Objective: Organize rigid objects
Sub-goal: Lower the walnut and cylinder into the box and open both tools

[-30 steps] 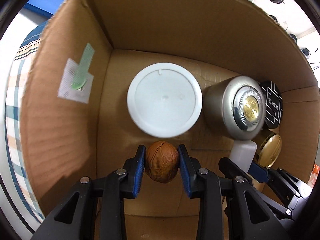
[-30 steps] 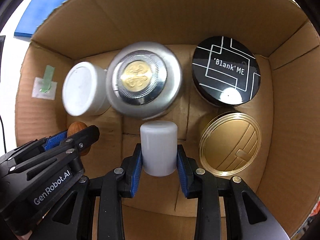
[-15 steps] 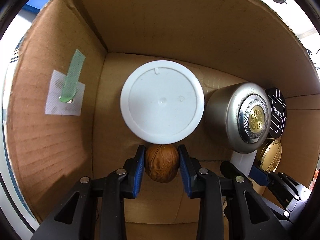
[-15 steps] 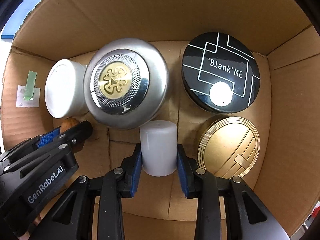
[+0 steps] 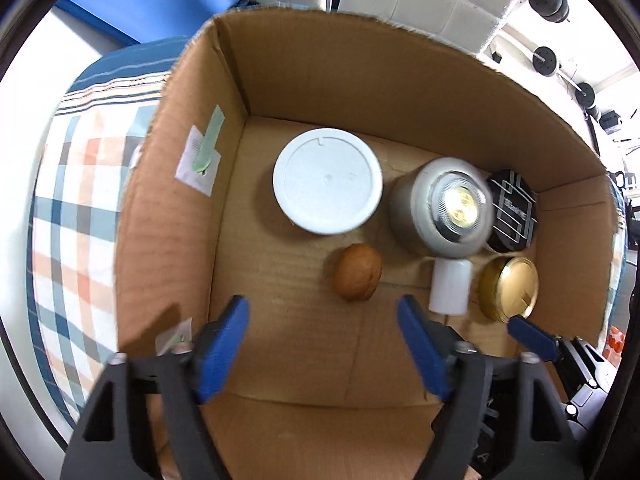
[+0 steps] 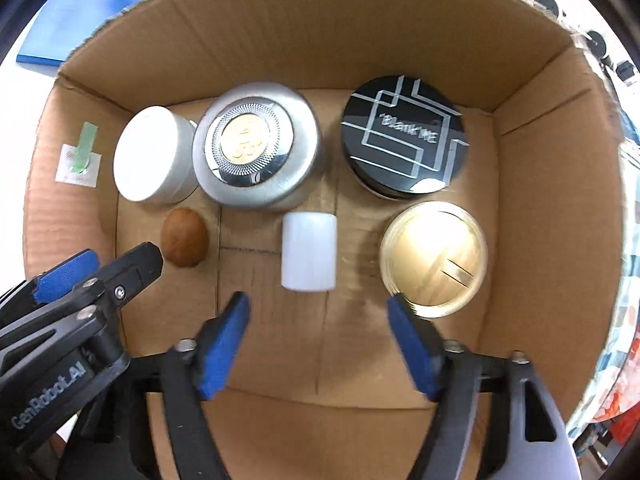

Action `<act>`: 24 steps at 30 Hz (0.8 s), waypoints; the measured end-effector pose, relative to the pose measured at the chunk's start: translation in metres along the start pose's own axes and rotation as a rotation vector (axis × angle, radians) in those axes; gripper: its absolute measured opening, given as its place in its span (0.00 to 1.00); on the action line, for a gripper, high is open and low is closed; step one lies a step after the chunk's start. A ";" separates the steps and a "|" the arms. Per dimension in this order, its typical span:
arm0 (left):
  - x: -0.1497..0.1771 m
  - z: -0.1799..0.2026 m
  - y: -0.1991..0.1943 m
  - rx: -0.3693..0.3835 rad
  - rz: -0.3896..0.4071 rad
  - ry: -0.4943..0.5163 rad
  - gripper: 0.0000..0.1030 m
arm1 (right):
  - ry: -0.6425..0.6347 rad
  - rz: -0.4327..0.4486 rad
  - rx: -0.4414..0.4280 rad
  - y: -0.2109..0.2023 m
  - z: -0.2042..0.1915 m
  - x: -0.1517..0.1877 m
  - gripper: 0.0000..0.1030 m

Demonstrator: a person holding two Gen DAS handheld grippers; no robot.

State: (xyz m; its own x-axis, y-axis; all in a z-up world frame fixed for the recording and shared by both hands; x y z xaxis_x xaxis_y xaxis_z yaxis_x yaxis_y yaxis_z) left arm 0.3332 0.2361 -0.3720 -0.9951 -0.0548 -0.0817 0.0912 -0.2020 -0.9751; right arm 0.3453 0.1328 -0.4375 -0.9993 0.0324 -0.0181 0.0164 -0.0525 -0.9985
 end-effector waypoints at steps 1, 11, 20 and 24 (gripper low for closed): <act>0.002 0.002 -0.003 -0.002 0.006 0.005 0.80 | -0.001 0.005 0.000 -0.005 0.003 0.003 0.80; 0.032 0.031 -0.043 -0.033 0.067 0.067 0.99 | 0.022 0.054 -0.020 -0.048 0.035 0.043 1.00; 0.053 0.056 -0.082 -0.028 0.158 0.072 0.99 | 0.014 0.131 -0.032 -0.100 0.072 0.070 1.00; 0.062 0.069 -0.097 -0.025 0.189 0.082 0.99 | 0.008 0.153 -0.047 -0.123 0.080 0.081 1.00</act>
State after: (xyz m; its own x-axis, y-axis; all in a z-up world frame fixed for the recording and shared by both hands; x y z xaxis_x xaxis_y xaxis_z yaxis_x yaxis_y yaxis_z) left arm 0.2655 0.1848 -0.2680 -0.9602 -0.0099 -0.2791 0.2767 -0.1716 -0.9455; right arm 0.2592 0.0625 -0.3123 -0.9847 0.0352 -0.1708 0.1705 -0.0108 -0.9853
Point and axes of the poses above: each gripper's, at about its wrist camera, not at the fingertips, and y roughly the way its jaws point, z to its right, x to its underside, the point moved 8 cm from there along y, roughly the way its jaws point, and after that the axes turned 9 degrees about x, right-handed, at the moved point
